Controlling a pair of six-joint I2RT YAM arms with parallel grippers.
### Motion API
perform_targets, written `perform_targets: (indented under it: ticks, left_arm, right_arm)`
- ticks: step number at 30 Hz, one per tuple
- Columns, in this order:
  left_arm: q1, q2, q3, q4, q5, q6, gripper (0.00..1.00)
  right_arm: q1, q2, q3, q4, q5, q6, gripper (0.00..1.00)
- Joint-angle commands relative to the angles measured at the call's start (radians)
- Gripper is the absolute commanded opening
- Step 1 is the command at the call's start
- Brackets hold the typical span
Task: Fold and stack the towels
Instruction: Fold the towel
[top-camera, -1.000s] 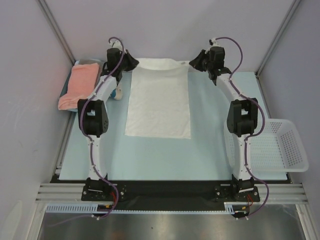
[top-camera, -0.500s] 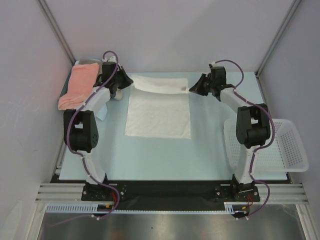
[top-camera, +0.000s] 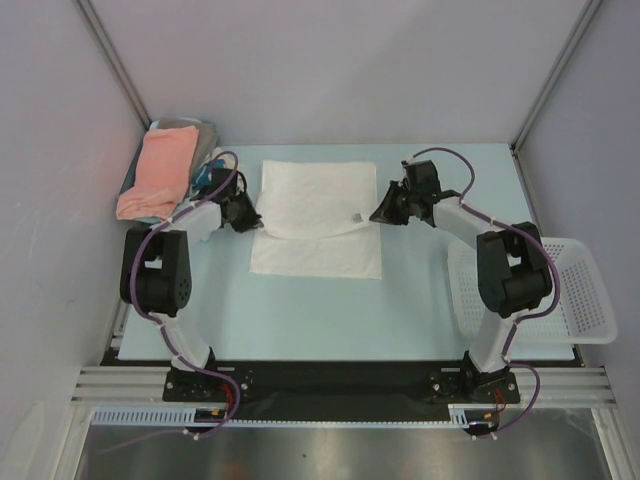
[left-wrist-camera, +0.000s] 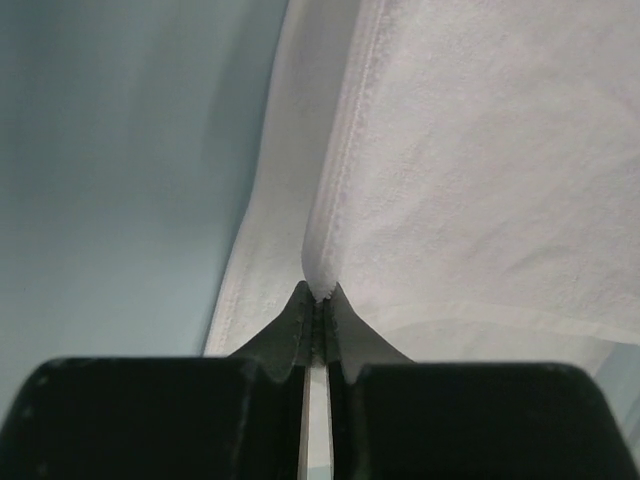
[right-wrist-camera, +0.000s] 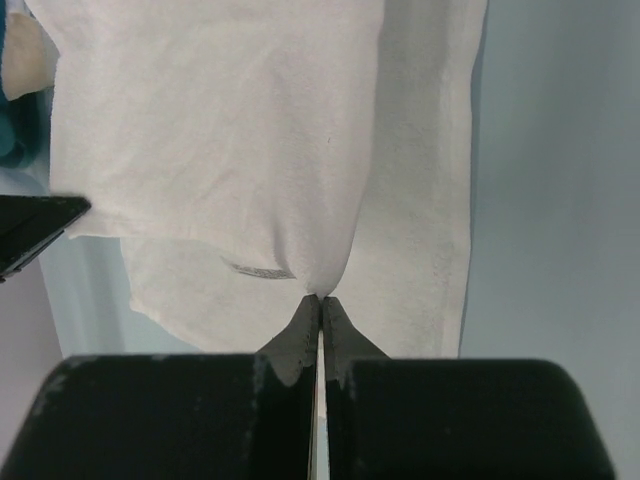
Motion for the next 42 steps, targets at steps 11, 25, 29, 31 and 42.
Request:
perform_targets:
  ticks: [11, 25, 29, 31, 42]
  left_arm:
    - [-0.009, -0.122, -0.142, 0.03, -0.017, -0.038, 0.14]
    - [-0.009, -0.222, -0.18, 0.005, -0.037, -0.024, 0.13]
    - [-0.01, -0.245, -0.219, 0.016, -0.043, -0.027, 0.13]
    - [-0.013, -0.252, -0.225, 0.019, -0.042, -0.03, 0.13]
    - [-0.032, -0.314, -0.191, -0.038, -0.074, -0.018, 0.12]
  right_arm:
    - [0.037, -0.084, -0.09, -0.038, 0.087, -0.019, 0.0]
    - [0.045, -0.205, -0.132, -0.098, 0.148, -0.026, 0.0]
    - [0.056, -0.243, -0.179, -0.073, 0.148, -0.023, 0.0]
    - [0.056, -0.248, -0.192, -0.073, 0.157, -0.022, 0.0]
    - [0.07, -0.272, -0.216, -0.09, 0.171, -0.031, 0.0]
